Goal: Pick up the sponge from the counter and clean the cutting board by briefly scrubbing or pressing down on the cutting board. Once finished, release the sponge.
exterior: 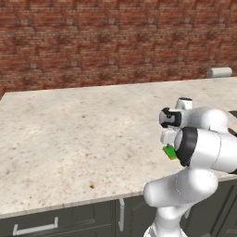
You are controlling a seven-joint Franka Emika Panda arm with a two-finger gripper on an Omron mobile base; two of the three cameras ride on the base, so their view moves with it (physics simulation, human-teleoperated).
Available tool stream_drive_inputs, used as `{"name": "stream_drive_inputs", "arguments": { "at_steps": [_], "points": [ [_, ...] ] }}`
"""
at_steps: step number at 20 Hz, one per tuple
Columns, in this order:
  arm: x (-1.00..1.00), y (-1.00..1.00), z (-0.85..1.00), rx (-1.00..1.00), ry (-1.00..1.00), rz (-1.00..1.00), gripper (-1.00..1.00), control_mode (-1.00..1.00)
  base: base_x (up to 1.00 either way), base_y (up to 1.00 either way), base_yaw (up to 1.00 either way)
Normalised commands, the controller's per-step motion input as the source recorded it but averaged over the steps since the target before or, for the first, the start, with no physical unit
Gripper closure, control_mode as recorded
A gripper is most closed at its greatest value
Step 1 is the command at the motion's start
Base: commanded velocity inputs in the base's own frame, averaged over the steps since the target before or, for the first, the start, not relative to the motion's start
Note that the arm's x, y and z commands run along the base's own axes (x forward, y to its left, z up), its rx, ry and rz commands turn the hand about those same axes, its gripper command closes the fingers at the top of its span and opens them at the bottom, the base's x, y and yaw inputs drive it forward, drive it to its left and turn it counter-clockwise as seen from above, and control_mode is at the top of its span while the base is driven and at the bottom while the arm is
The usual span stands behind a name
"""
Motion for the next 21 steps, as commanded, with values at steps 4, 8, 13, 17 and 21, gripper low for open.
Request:
{"name": "stream_drive_inputs", "arguments": {
  "at_steps": [4, 8, 13, 17, 21],
  "points": [
    [-0.63, 0.34, 0.91, 0.00, -0.02, 0.00, -1.00, -1.00, 0.00, 0.00, 0.00],
    [-0.88, 0.57, 0.74, 0.00, -0.06, 0.00, -1.00, -1.00, 0.00, 0.00, 0.00],
    [-0.99, 0.48, 0.69, 0.00, -0.06, 0.00, -1.00, -1.00, 0.00, 0.00, 0.00],
    [-0.99, 0.45, 0.64, 0.00, -0.06, 0.00, -1.00, -1.00, 0.00, 0.00, 0.00],
    [-0.92, 0.41, 0.69, 0.00, -0.09, 0.00, -1.00, -1.00, 0.00, 0.00, 0.00]
  ]
}}
